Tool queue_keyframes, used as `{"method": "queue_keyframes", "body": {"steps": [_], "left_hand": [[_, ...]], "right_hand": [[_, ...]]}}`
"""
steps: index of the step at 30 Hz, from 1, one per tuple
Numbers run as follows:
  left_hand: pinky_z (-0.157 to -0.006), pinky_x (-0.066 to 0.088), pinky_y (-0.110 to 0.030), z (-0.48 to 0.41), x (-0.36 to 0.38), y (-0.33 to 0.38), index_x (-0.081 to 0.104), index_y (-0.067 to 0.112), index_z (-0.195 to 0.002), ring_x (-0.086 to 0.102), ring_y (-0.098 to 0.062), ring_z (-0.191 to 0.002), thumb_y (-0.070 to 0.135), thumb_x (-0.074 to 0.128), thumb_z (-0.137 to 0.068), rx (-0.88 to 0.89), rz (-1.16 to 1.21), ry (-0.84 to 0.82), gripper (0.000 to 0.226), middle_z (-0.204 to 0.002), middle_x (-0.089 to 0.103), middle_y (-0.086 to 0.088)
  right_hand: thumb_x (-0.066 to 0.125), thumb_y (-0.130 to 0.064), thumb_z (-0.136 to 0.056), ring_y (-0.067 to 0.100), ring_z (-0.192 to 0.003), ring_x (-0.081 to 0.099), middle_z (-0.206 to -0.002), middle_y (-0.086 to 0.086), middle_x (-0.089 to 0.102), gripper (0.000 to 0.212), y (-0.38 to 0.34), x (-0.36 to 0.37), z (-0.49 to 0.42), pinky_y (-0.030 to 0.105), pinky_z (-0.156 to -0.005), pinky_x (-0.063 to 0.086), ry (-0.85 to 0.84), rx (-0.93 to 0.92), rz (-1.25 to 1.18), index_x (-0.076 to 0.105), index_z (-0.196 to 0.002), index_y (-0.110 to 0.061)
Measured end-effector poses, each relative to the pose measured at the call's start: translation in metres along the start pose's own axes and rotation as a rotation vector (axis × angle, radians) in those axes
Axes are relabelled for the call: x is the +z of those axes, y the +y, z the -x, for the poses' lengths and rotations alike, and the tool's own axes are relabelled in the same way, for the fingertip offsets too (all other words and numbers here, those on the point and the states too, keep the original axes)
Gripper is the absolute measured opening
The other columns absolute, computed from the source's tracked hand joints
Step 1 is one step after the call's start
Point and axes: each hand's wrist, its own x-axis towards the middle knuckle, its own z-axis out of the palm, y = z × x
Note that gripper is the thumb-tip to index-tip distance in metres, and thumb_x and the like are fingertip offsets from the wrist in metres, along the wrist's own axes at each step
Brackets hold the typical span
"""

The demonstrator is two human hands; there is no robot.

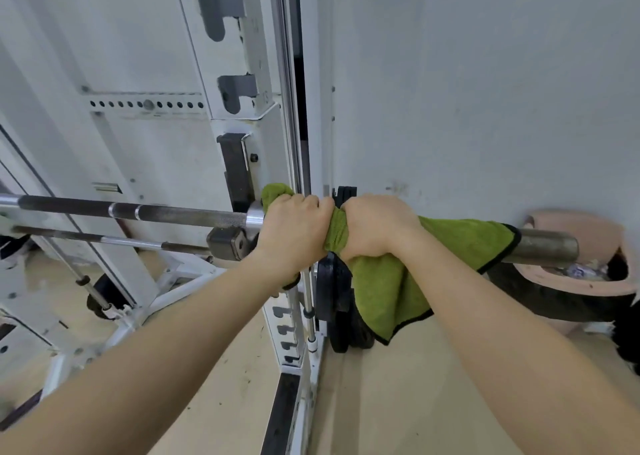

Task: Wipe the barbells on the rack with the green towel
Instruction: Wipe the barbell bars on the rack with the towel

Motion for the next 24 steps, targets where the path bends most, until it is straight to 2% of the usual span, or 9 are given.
{"method": "queue_keyframes", "body": {"steps": [2,4,7,9,12,14,18,21,24], "left_hand": [[-0.047,0.024,-0.027,-0.011,-0.012,0.002,0.046,0.02,-0.082,0.051,-0.02,-0.053,0.045,0.064,-0.073,0.04,0.048,-0.162,0.032,-0.065,0.055,0.006],[-0.048,0.03,-0.028,-0.026,-0.018,0.009,0.045,0.023,-0.089,0.058,-0.021,-0.061,0.055,0.062,-0.073,0.048,0.129,-0.308,0.039,-0.07,0.057,0.008],[-0.056,0.04,-0.031,-0.041,-0.029,0.028,0.049,0.027,-0.095,0.057,-0.021,-0.065,0.058,0.067,-0.067,0.061,0.202,-0.393,0.045,-0.073,0.058,0.008],[-0.056,0.042,-0.031,-0.051,-0.035,0.046,0.052,0.028,-0.097,0.057,-0.021,-0.065,0.057,0.068,-0.065,0.082,0.228,-0.387,0.046,-0.072,0.058,0.008],[-0.055,0.039,-0.03,-0.073,-0.044,0.087,0.054,0.027,-0.098,0.056,-0.022,-0.063,0.054,0.067,-0.066,0.124,0.272,-0.368,0.044,-0.067,0.051,0.008],[-0.055,0.038,-0.03,-0.089,-0.047,0.122,0.055,0.026,-0.096,0.051,-0.022,-0.06,0.05,0.066,-0.068,0.149,0.287,-0.314,0.038,-0.065,0.045,0.008],[-0.046,0.021,-0.027,-0.101,-0.052,0.172,0.046,0.02,-0.085,0.038,-0.019,-0.048,0.04,0.062,-0.078,0.161,0.252,-0.144,0.026,-0.06,0.038,0.006],[-0.045,0.016,-0.025,-0.091,-0.046,0.168,0.041,0.018,-0.079,0.039,-0.022,-0.048,0.033,0.065,-0.072,0.168,0.27,-0.038,0.03,-0.06,0.039,0.005],[-0.044,0.015,-0.024,-0.068,-0.034,0.13,0.051,0.015,-0.078,0.038,-0.021,-0.046,0.026,0.069,-0.061,0.14,0.263,0.03,0.027,-0.059,0.044,0.002]], "right_hand": [[0.071,-0.043,-0.068,0.017,-0.057,0.054,-0.067,-0.007,0.054,0.034,0.004,0.012,0.012,0.028,-0.048,0.038,0.208,-0.044,0.156,0.05,-0.08,-0.02],[0.072,-0.04,-0.07,0.022,-0.059,0.056,-0.072,-0.004,0.058,0.033,0.013,0.027,0.025,0.028,-0.048,0.034,0.385,-0.071,0.278,0.052,-0.085,-0.019],[0.077,-0.033,-0.063,0.023,-0.059,0.06,-0.075,0.0,0.063,0.035,0.045,0.039,0.045,0.027,-0.046,0.035,0.468,-0.018,0.344,0.059,-0.088,-0.017],[0.076,-0.032,-0.061,0.023,-0.059,0.061,-0.074,0.0,0.063,0.035,0.072,0.037,0.064,0.027,-0.047,0.035,0.467,0.025,0.379,0.061,-0.089,-0.017],[0.07,-0.045,-0.065,0.024,-0.069,0.064,-0.081,-0.002,0.065,0.043,0.115,0.028,0.095,0.028,-0.053,0.031,0.414,0.076,0.373,0.062,-0.099,-0.019],[0.066,-0.048,-0.067,0.023,-0.073,0.064,-0.082,-0.006,0.064,0.043,0.142,0.02,0.115,0.029,-0.054,0.033,0.361,0.121,0.35,0.06,-0.1,-0.022],[0.064,-0.055,-0.067,0.024,-0.077,0.064,-0.079,-0.009,0.062,0.036,0.173,0.006,0.135,0.033,-0.061,0.044,0.217,0.212,0.189,0.054,-0.09,-0.029],[0.062,-0.057,-0.068,0.025,-0.072,0.062,-0.069,-0.01,0.057,0.034,0.163,0.0,0.128,0.033,-0.058,0.041,0.168,0.234,0.139,0.049,-0.082,-0.028],[0.06,-0.055,-0.071,0.023,-0.066,0.059,-0.066,-0.01,0.054,0.033,0.127,0.006,0.108,0.029,-0.051,0.029,0.239,0.213,0.17,0.048,-0.08,-0.025]]}}
